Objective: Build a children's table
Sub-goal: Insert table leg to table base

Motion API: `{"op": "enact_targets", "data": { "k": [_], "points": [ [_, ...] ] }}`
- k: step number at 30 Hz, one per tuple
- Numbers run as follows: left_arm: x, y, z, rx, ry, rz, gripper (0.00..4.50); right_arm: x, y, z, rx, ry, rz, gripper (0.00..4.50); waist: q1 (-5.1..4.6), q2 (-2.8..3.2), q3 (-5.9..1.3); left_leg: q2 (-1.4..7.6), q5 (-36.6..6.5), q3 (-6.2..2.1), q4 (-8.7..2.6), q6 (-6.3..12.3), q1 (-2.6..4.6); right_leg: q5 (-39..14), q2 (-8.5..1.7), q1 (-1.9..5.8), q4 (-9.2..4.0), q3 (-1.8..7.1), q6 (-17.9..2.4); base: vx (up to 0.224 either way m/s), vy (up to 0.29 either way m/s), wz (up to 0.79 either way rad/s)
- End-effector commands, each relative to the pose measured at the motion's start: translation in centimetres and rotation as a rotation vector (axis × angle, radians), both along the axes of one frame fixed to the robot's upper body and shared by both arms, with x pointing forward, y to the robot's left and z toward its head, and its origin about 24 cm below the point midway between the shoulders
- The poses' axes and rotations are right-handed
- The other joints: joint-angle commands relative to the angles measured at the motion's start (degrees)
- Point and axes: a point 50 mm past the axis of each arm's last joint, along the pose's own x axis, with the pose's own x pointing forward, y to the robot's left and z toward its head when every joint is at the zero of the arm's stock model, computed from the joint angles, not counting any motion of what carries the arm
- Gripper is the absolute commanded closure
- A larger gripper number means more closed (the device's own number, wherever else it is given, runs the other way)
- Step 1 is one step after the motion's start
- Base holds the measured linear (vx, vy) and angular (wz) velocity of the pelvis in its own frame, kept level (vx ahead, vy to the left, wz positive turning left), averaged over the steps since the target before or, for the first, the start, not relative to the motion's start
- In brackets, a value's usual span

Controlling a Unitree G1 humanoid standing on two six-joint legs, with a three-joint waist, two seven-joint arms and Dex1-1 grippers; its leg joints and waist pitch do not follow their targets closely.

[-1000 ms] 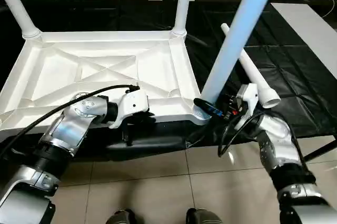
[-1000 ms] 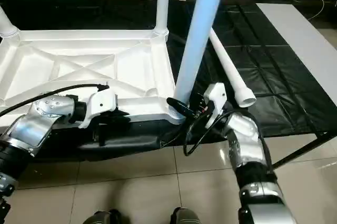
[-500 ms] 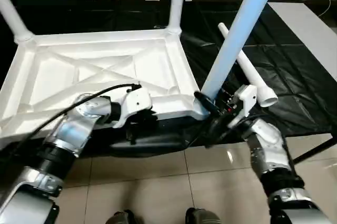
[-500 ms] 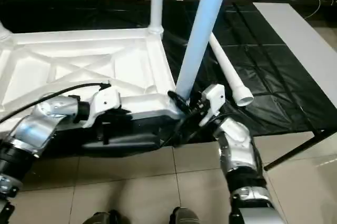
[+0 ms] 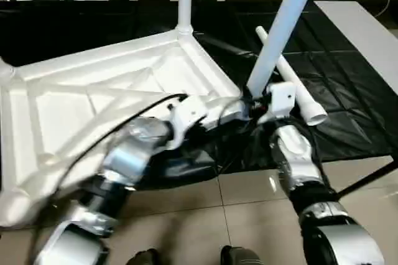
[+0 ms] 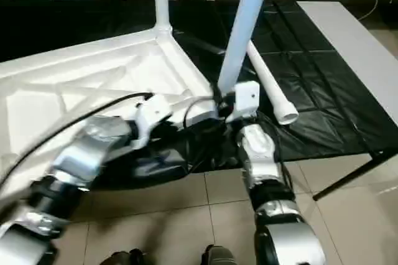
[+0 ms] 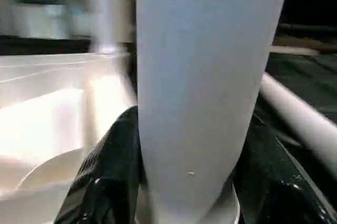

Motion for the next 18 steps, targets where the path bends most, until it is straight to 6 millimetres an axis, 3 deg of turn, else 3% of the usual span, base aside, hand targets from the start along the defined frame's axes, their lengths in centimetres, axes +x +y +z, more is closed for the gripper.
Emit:
{"op": "enact_targets", "data": {
  "k": [1,4,7,9,13,18],
  "points": [
    [1.5,0.9,1.5,-0.03,-0.091,0.225,4.5,-3.3,-0.3,-7.9,-0.04,0.371,-0.104,2.59,-0.38,0.35,-2.4,2.86,-23.7,-1.78,-4.93,-1.87,2.16,-16.8,-1.25,-0.4,-5.0,0.87,-8.4,0.0,0.0,0.0],
    [1.4,0.8,1.3,-0.026,-0.085,0.219,4.5,-3.2,0.4,-7.6,-0.01,0.353,-0.094,2.59,-0.43,0.33,-2.71,2.7,-22.0,-1.9,-5.04,-0.93,1.85,-13.0,-1.11,0.15,-4.74,0.6,-8.3,0.0,0.0,0.0],
    [1.1,1.3,1.0,-0.007,-0.079,0.202,4.5,-3.0,0.9,-7.2,0.04,0.338,-0.057,2.59,-0.69,0.22,-2.96,2.68,-18.9,-1.88,-4.88,1.35,1.36,-7.5,-1.19,0.82,-4.26,0.47,-9.3,0.0,0.0,0.0],
    [0.7,1.8,0.7,0.017,-0.069,0.178,4.5,-2.6,1.3,-6.5,0.079,0.301,0.024,2.59,-0.93,0.24,-2.77,2.83,-19.4,-1.88,-4.94,2.21,1.3,-7.9,-1.31,0.87,-4.35,0.42,-10.2,0.0,0.0,0.0],
    [0.3,2.3,0.2,0.041,-0.051,0.138,4.5,-2.3,1.1,-5.8,0.128,0.269,0.089,2.59,-1.54,0.29,-2.77,2.93,-20.6,-2.05,-5.01,1.85,1.21,-10.1,-1.43,0.94,-4.45,0.38,-10.7,0.0,0.0,0.0],
    [-0.2,2.9,-0.2,0.058,-0.031,0.106,4.5,-1.7,0.1,-4.6,0.126,0.227,0.155,2.59,-1.93,0.44,-3.05,3.03,-16.7,-1.87,-4.67,3.21,1.19,-5.5,-1.48,1.3,-4.02,0.41,-13.0,0.0,0.0,0.0]
  ]
}}
